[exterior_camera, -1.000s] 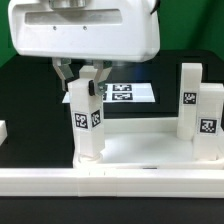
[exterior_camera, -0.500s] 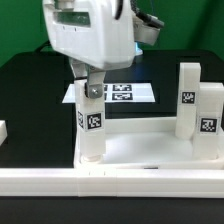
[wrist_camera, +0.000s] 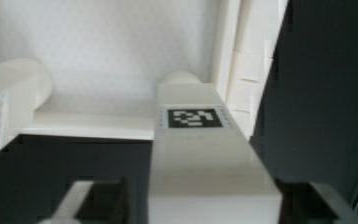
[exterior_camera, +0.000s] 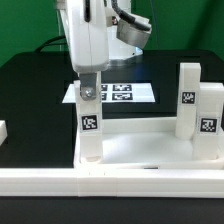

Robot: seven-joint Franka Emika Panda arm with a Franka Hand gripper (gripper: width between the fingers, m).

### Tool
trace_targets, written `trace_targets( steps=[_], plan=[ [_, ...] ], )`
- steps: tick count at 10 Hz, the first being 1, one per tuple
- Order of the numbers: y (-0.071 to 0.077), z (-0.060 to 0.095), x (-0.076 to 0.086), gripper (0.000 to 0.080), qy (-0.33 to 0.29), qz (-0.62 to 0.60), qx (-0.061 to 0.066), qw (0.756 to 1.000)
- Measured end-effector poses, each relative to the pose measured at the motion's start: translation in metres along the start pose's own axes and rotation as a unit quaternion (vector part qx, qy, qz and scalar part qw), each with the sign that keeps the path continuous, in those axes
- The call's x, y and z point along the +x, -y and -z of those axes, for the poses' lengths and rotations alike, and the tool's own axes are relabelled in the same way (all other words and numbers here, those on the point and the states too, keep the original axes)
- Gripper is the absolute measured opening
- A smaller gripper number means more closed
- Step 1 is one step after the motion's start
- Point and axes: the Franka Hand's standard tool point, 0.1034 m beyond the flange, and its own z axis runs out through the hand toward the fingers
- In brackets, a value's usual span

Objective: Assemble desk

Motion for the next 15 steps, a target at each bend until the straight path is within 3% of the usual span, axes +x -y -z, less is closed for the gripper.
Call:
trace_targets(
  steps=[1,2,3,4,6,9,13,15],
  plan=[
    [-0.0003,-0.0001,-0.0001,0.0502,0.000,0.042,-0.001,0.999],
    [-0.0004,-0.0005,-0.0009,0.0502,0.000,0.069,-0.002,0.998],
    [-0.0004,-0.0010,-0.0024,0.0618,0.001,0.119,-0.002,0.993],
    [-0.0002,-0.0011,-0.0034,0.0643,0.001,0.166,-0.002,0.986],
    [-0.0002,-0.0008,-0.0022,0.0648,0.000,0.281,-0.002,0.960],
    [0.0000,-0.0007,-0.0030,0.0649,-0.001,0.435,-0.004,0.900],
    [0.0011,0.0002,-0.0059,0.0649,0.000,0.550,-0.003,0.835],
    [0.0006,0.0001,-0.0049,0.0649,-0.003,0.603,-0.009,0.797]
  ],
)
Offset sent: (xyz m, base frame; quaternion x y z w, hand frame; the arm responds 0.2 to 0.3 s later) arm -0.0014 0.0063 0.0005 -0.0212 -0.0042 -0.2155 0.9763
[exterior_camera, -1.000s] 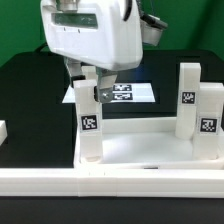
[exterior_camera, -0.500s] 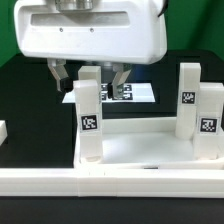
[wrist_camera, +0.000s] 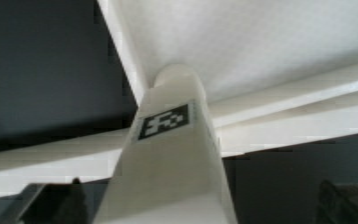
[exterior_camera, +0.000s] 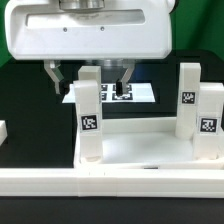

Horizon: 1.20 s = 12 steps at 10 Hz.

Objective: Assemble desk

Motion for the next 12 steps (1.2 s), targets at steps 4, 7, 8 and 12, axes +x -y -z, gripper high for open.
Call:
trace_targets(
  steps=[4,7,8,12],
  plan=[
    [-0.0067,0.0001,-0.0002,0.0649,0.003,0.119,-0.009,0.993],
    [-0.0077,-0.0004,-0.0005,0.0380,0.003,0.118,-0.010,0.993],
    [-0.0076,-0.0004,-0.0005,0.0380,0.003,0.118,-0.010,0.993],
    [-0.0073,-0.0008,-0.0007,0.0292,0.003,0.056,-0.009,0.998]
  ],
)
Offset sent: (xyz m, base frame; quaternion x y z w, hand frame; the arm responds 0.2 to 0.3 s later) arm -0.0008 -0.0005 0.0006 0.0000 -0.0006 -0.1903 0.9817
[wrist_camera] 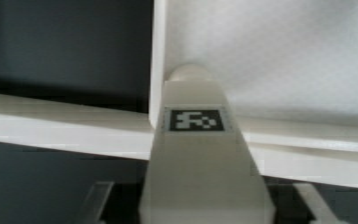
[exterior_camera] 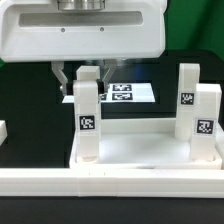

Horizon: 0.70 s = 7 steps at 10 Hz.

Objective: Assemble desk

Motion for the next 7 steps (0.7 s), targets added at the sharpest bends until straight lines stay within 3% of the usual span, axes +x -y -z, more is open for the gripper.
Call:
trace_targets(
  steps=[3,7],
  plan=[
    [-0.0039,-0.0010,0.0000,0.0292,-0.001,-0.158,0.006,0.987],
    [-0.0016,-0.0016,-0.0002,0.0293,0.002,-0.365,0.007,0.931]
  ],
)
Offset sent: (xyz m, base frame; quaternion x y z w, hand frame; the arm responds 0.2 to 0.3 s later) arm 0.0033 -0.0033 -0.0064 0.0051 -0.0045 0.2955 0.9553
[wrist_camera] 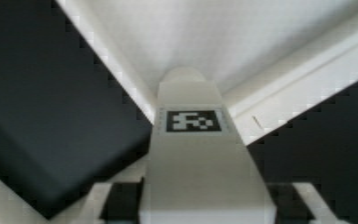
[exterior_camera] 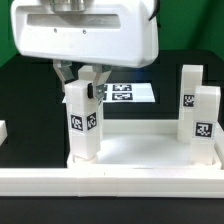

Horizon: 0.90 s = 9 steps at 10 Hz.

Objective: Assemble desk

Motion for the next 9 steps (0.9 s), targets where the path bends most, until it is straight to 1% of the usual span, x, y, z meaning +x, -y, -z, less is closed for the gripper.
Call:
trace_targets(
  steps=[3,6,7,8,9],
  plan=[
    [0.0017,-0.0007,-0.0011,0.0293,0.002,-0.139,0.004,0.990],
    [0.0053,-0.0016,-0.0016,0.0293,0.002,-0.272,0.004,0.962],
    [0.0061,-0.0016,-0.0019,0.0293,0.002,-0.298,0.005,0.955],
    [0.0073,-0.0016,-0.0025,0.0293,0.004,-0.339,0.007,0.941],
    [0.0077,-0.0016,-0.0028,0.0293,0.005,-0.352,0.007,0.936]
  ],
)
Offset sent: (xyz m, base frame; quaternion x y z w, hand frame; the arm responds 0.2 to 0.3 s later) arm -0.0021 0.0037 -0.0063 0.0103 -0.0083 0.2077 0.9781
